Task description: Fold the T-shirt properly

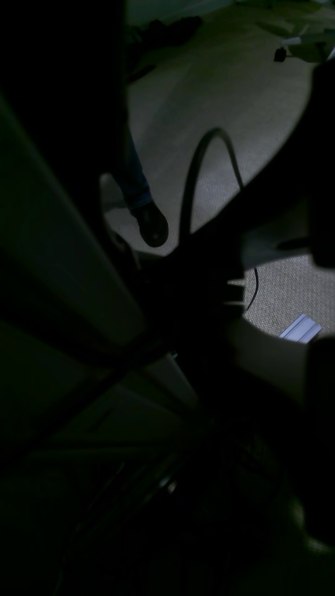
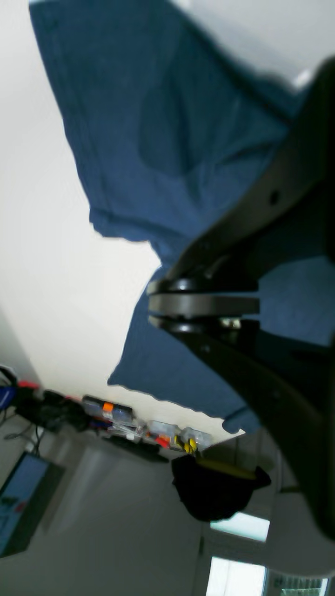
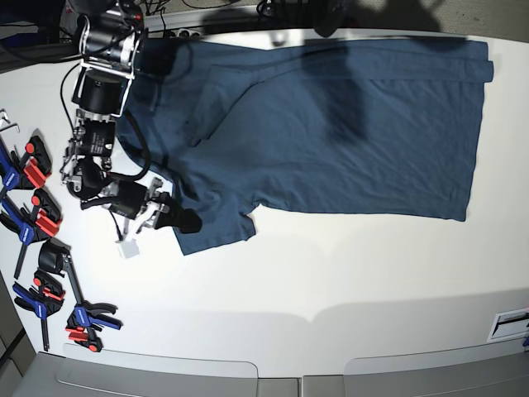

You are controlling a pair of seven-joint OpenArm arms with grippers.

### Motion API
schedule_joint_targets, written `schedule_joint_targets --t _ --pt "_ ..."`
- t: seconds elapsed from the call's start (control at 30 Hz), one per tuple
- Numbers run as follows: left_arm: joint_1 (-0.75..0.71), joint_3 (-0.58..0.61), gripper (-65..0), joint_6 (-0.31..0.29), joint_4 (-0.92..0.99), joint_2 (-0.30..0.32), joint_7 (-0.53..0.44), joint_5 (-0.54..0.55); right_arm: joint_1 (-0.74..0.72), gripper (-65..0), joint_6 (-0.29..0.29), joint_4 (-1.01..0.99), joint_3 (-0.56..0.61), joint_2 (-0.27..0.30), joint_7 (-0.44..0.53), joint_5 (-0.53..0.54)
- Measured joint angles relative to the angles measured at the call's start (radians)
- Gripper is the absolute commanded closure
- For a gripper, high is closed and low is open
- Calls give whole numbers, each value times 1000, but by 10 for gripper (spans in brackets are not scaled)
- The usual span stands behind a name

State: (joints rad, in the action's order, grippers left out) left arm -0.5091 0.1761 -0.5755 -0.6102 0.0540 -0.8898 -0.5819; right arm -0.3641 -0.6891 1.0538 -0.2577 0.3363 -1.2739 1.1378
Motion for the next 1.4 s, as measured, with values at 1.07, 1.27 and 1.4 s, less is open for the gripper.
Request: schedule_joint_targets --t 1.07,1.27,1.4 --pt "0 0 0 0 0 0 0 0 -69 0 -3 0 -8 58 1189 -930" --pt "0 0 0 -1 0 1 -1 0 -58 0 1 0 -7 54 317 -575" --pt "0 0 0 0 0 1 -1 0 -61 0 -3 0 -6 54 -39 -349"
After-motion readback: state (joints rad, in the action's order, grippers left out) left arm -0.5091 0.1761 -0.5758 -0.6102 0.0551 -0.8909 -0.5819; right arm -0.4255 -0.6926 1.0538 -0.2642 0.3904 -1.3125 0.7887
